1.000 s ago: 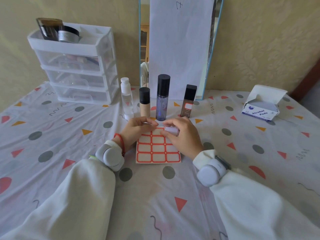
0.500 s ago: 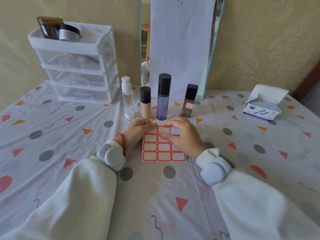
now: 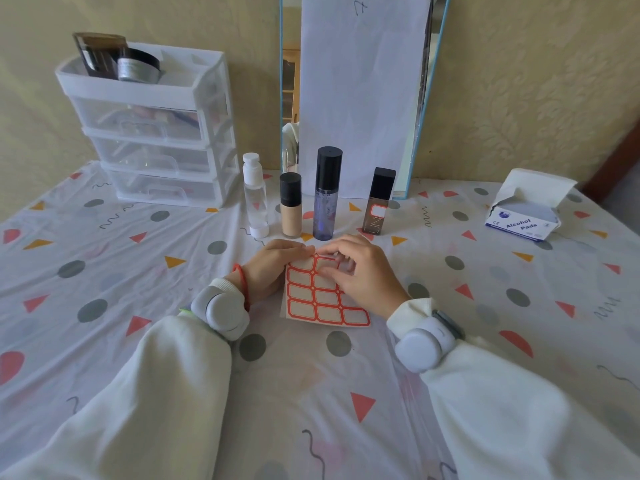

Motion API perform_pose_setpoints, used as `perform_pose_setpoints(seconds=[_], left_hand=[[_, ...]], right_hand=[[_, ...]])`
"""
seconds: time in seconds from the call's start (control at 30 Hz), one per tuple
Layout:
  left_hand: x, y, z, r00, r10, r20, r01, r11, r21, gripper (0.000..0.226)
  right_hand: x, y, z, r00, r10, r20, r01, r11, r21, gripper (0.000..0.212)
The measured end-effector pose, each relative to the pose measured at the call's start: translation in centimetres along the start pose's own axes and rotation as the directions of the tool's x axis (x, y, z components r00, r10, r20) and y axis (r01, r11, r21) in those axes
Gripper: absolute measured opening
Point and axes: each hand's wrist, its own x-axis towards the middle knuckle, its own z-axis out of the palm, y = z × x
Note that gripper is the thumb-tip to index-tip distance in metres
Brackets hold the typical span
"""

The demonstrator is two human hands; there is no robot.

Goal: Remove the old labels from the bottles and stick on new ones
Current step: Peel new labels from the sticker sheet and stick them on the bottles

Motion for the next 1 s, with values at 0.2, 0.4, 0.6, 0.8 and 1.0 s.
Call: perform_pose_setpoints(seconds=[0.2,0.4,0.6,0.8,1.0], left_hand=[[0.1,-0.24,-0.17,1.0,0.009,0.025,-0.009,1.0,-0.005,0.025],[0.05,-0.13,-0.1,1.0,0.009,0.019,-0.009,1.0,0.01,0.026],[0.14,-0.19,-0.17,1.0,0.014,-0.001,-0.014,0.998,0.058,0.027],[0.22,-0.24,-0.25,1.0,0.009,-0.022,-0.006,0.993,0.116,0.027],[0.17,-0.14,-0.09,1.0,0.023,-0.018,-0.02,0.993,0.117,0.026]], right_hand=[[-0.09,-0.01,0.06,1.0,0.011,-0.007,-0.01,1.0,0.015,0.025],[-0.23,-0.01,0.11,0.998,-0.047,-0.051,0.046,0.999,-0.024,0.027],[-0.26,0.04,0.03,1.0,0.002,-0.024,-0.002,1.0,0.01,0.025],[-0.22,-0.19,-0.06,1.0,0.022,0.005,-0.023,1.0,0.002,0.022],[-0.27,-0.2,-0.04,0.999,0.037,0.012,-0.037,0.999,0.003,0.019]])
